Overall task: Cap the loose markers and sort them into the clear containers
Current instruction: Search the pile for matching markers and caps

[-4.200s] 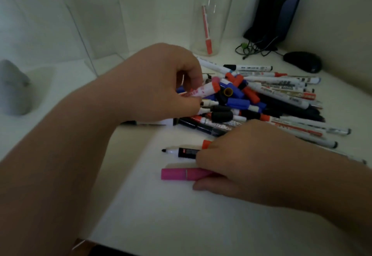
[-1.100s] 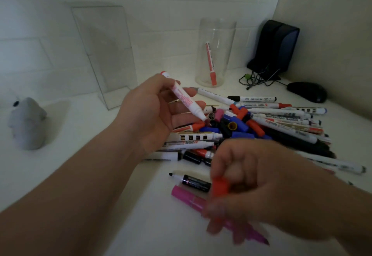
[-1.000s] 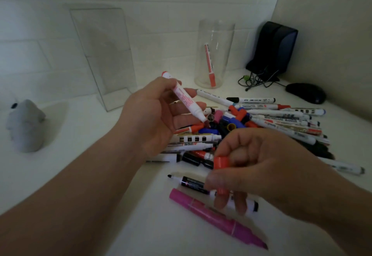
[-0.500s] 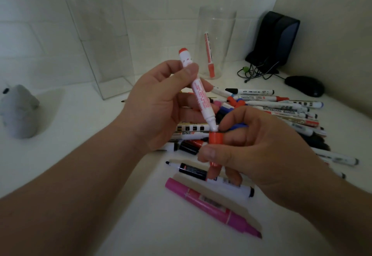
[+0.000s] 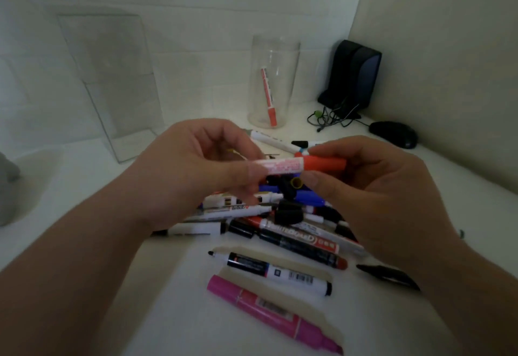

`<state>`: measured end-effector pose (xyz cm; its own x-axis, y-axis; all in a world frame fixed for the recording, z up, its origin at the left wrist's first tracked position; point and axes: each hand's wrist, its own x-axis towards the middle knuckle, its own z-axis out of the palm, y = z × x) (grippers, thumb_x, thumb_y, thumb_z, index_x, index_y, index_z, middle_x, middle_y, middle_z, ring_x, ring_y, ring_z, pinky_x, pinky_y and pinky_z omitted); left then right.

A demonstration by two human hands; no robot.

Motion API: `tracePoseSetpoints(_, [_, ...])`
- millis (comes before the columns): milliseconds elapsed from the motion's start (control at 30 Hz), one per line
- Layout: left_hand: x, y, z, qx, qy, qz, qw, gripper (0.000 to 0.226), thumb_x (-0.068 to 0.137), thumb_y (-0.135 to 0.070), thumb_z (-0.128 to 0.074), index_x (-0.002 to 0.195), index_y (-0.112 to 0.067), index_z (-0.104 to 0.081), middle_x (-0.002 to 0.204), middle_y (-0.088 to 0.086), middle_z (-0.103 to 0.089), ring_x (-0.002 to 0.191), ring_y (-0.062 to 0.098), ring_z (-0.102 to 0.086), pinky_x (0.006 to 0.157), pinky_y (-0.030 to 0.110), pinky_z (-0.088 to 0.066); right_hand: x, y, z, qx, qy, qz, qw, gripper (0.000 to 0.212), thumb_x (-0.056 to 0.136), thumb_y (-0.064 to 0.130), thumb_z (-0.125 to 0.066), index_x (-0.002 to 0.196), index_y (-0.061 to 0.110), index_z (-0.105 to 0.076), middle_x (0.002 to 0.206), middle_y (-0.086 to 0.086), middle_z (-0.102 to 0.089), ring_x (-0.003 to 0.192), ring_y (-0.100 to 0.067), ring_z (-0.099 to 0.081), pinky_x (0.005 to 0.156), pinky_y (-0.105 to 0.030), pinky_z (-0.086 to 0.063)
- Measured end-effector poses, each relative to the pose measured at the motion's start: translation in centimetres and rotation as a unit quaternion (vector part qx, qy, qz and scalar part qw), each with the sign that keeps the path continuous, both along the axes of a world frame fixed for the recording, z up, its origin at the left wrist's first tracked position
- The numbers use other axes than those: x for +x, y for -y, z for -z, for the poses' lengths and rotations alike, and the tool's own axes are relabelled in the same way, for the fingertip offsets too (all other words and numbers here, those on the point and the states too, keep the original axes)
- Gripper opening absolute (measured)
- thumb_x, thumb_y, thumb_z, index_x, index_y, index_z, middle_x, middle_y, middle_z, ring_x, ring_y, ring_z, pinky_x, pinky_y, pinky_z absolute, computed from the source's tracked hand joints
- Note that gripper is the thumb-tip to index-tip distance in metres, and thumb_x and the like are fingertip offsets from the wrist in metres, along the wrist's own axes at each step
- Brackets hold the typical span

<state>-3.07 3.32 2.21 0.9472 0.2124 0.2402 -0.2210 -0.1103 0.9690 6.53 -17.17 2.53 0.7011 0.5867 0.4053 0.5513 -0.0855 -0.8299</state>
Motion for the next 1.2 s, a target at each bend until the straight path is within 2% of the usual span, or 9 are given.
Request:
tracePoseSetpoints(200, [-0.3,1.7,0.1,0.274,-0.033,-0.013,0.961,0.024,0.074,-0.055,-0.069,0.094,-0.045,-0.078,0.076,-0.003,-0.073,0.069,0.021,-0.069,0.065,0.038,-0.056,1.3,0.7,0.4,-0.110,0.191,-0.053,0.974,0.028,0.083,0.035,-0.077,0.109,0.038,-0.066,0.095,0.019,-0.069,0.084,-0.006,-0.068,0.073,-0.014,-0.053])
tracePoseSetpoints(333, [-0.3,1.5,0.9,0.315,0.041,-0.028,0.948,0.018,0.083,-0.051,-0.076,0.099,-0.041,-0.078,0.078,-0.006,-0.073,0.070,0.018,-0.069,0.062,0.040,-0.053,1.3,0.7,0.4,-0.131,0.201,-0.059,0.969,0.031,0.082,0.050,-0.065,0.111,0.041,-0.064,0.092,0.021,-0.068,0.071,-0.007,-0.066,0.060,-0.013,-0.051])
tracePoseSetpoints(433, [-0.3,1.6,0.8,0.350,0.089,-0.032,0.932,0.021,0.083,-0.043,-0.074,0.101,-0.033,-0.079,0.076,-0.008,-0.071,0.067,0.016,-0.067,0.056,0.034,-0.053,0.8,0.6,0.1,-0.108,0.138,-0.074,0.982,0.022,0.085,0.053,-0.062,0.087,0.034,-0.072,0.066,0.014,-0.067,0.052,-0.012,-0.060,0.045,-0.019,-0.047])
tracePoseSetpoints(600, [-0.3,2.3,0.7,0.401,0.098,-0.056,0.909,0.015,0.093,-0.041,-0.068,0.105,-0.036,-0.073,0.080,-0.018,-0.069,0.073,0.006,-0.066,0.059,0.020,-0.049,0.6,0.1,-0.3,-0.118,0.026,-0.071,0.990,0.030,0.084,0.050,-0.049,0.064,0.032,-0.061,0.044,0.007,-0.057,0.034,-0.007,-0.045,0.039,-0.016,-0.041])
tracePoseSetpoints(733, [0.4,2.6,1.0,0.470,-0.014,-0.045,0.881,0.021,0.093,-0.050,-0.046,0.110,-0.043,-0.056,0.088,-0.018,-0.062,0.081,0.003,-0.058,0.067,0.027,-0.047,1.0,-0.5,0.3,-0.138,-0.011,-0.056,0.989,0.027,0.080,0.049,-0.056,0.080,0.024,-0.067,0.054,0.005,-0.064,0.041,-0.008,-0.051,0.042,-0.017,-0.044])
tracePoseSetpoints(900, [-0.1,1.1,0.5,0.449,-0.084,-0.022,0.889,0.019,0.087,-0.055,-0.051,0.097,-0.043,-0.062,0.085,-0.015,-0.062,0.077,0.005,-0.058,0.064,0.028,-0.045,2.4,0.5,0.3,-0.121,-0.064,-0.079,0.987,0.011,0.083,0.013,-0.075,0.090,0.017,-0.068,0.072,0.006,-0.074,0.059,-0.005,-0.068,0.054,-0.013,-0.051])
tracePoseSetpoints(1000, [-0.4,0.5,0.1,0.445,-0.107,-0.013,0.889,0.017,0.085,-0.056,-0.060,0.095,-0.046,-0.068,0.083,-0.014,-0.066,0.075,0.005,-0.061,0.067,0.031,-0.050,2.5,0.9,0.4,-0.191,0.011,-0.104,0.976,0.021,0.079,0.013,-0.081,0.090,0.024,-0.066,0.084,0.013,-0.073,0.075,-0.004,-0.071,0.068,-0.015,-0.056])
tracePoseSetpoints(1100, [-0.4,0.6,0.2,0.482,-0.123,0.005,0.867,0.013,0.081,-0.056,-0.068,0.087,-0.045,-0.071,0.082,-0.019,-0.067,0.075,0.002,-0.062,0.067,0.032,-0.051,1.6,0.6,1.1,-0.291,0.118,-0.113,0.943,0.020,0.078,0.029,-0.081,0.084,0.033,-0.062,0.077,0.016,-0.067,0.073,0.005,-0.065,0.063,-0.006,-0.049])
tracePoseSetpoints(1200, [-0.6,0.0,-0.3,0.495,-0.127,-0.024,0.859,0.022,0.073,-0.064,-0.066,0.080,-0.045,-0.071,0.079,-0.023,-0.067,0.074,0.000,-0.062,0.060,0.025,-0.046,0.8,0.0,1.5,-0.346,0.171,-0.120,0.915,0.019,0.081,0.043,-0.076,0.084,0.036,-0.058,0.076,0.010,-0.065,0.069,-0.005,-0.064,0.062,-0.020,-0.056])
